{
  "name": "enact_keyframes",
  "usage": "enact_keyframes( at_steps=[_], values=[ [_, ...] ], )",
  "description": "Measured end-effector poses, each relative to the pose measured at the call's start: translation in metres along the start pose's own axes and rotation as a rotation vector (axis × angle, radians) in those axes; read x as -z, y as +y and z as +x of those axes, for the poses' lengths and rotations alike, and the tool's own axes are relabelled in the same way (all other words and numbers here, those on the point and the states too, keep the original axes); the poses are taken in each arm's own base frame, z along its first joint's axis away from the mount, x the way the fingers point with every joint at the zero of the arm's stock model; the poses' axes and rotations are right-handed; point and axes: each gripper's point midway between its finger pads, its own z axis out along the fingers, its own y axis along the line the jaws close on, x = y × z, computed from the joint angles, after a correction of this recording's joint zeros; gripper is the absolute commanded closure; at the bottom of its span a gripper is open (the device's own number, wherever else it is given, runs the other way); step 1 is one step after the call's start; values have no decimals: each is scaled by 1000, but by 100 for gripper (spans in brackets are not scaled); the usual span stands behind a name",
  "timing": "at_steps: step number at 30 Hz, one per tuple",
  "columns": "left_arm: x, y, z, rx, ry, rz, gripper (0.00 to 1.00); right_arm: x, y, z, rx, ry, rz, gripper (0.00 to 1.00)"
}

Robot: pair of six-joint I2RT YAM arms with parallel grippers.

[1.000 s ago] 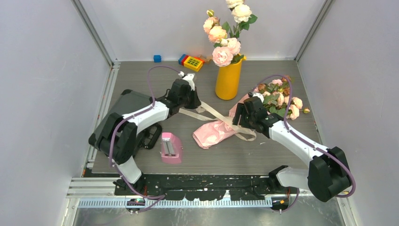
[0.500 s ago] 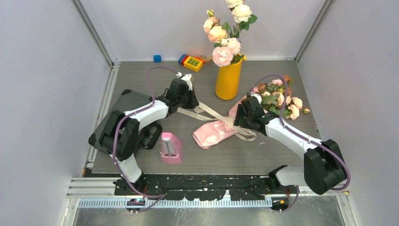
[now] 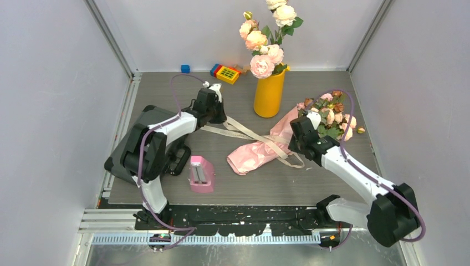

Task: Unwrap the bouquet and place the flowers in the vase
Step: Untie the ribbon from the wrapping paper.

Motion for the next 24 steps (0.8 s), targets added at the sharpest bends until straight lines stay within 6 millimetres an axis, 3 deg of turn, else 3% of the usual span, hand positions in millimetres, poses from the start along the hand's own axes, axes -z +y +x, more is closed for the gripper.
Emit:
enact_keyframes(
  at_steps=[5,8,13,16,18,21,24],
  values=[
    [-6,20,-5,3,6,-54,98,23,-20,-9,-57,-77,42,80],
    [-8,31,-7,13,6,-81,92,32,-35,-8,-108,-110,89,84],
    [-12,49,-11,37,8,-107,85,33,-68,9,-212,-103,235,84],
    [-11,61,-13,50,9,-125,72,33,-82,23,-281,-98,282,80],
    [-9,70,-15,49,9,-138,61,35,-89,30,-333,-107,293,72],
    [-6,77,-18,48,13,-153,45,39,-96,36,-401,-131,291,47],
    [-3,77,-20,46,15,-144,36,46,-99,31,-430,-168,272,37]
  ],
)
